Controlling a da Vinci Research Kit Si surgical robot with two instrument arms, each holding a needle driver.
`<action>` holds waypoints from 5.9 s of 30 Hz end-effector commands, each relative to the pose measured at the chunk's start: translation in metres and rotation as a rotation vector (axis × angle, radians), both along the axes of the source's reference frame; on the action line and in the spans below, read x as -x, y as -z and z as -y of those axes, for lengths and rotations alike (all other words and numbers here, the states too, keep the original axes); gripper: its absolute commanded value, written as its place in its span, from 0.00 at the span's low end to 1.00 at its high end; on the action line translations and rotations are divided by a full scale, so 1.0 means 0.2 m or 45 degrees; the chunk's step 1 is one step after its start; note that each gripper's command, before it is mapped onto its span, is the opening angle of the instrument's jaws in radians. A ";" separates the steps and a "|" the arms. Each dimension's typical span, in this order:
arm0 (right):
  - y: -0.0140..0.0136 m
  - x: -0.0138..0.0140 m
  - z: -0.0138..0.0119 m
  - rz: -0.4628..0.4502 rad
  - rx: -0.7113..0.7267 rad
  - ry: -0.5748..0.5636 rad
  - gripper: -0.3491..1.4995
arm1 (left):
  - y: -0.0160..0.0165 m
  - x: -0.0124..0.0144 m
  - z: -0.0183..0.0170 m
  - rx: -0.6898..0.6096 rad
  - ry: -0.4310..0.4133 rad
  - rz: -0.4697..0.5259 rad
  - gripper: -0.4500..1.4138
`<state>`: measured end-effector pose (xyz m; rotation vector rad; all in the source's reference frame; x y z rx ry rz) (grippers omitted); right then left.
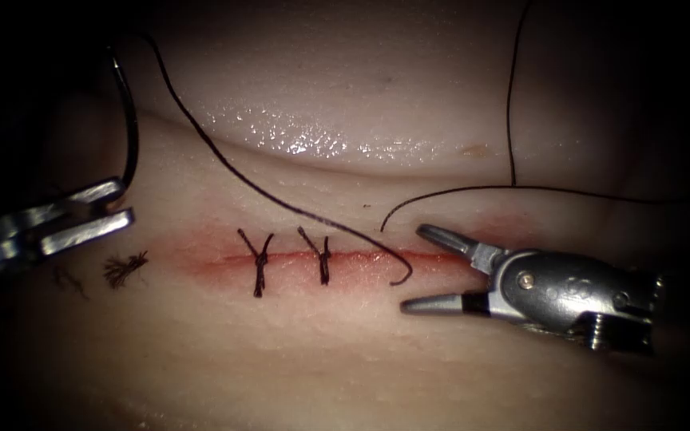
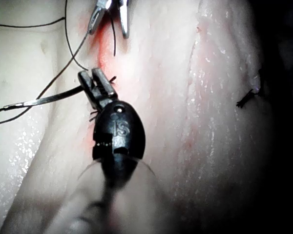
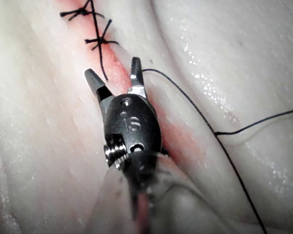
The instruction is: Wound Closure
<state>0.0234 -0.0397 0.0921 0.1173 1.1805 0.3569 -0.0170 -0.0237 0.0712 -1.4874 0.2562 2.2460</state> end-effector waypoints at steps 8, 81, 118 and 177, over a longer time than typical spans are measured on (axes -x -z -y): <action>-0.010 -0.009 0.009 -0.016 -0.036 0.090 0.00 | -0.004 0.004 0.005 0.009 -0.007 0.008 0.00; 0.003 0.006 0.007 0.040 0.152 0.091 0.92 | 0.008 -0.034 0.033 0.150 0.120 0.185 0.00; 0.078 -0.007 0.074 -0.028 0.315 0.444 0.00 | -0.019 0.013 0.053 0.070 -0.088 0.144 0.00; -0.008 -0.007 0.011 -0.062 0.341 0.204 0.60 | -0.025 0.012 0.053 0.036 -0.064 0.142 0.00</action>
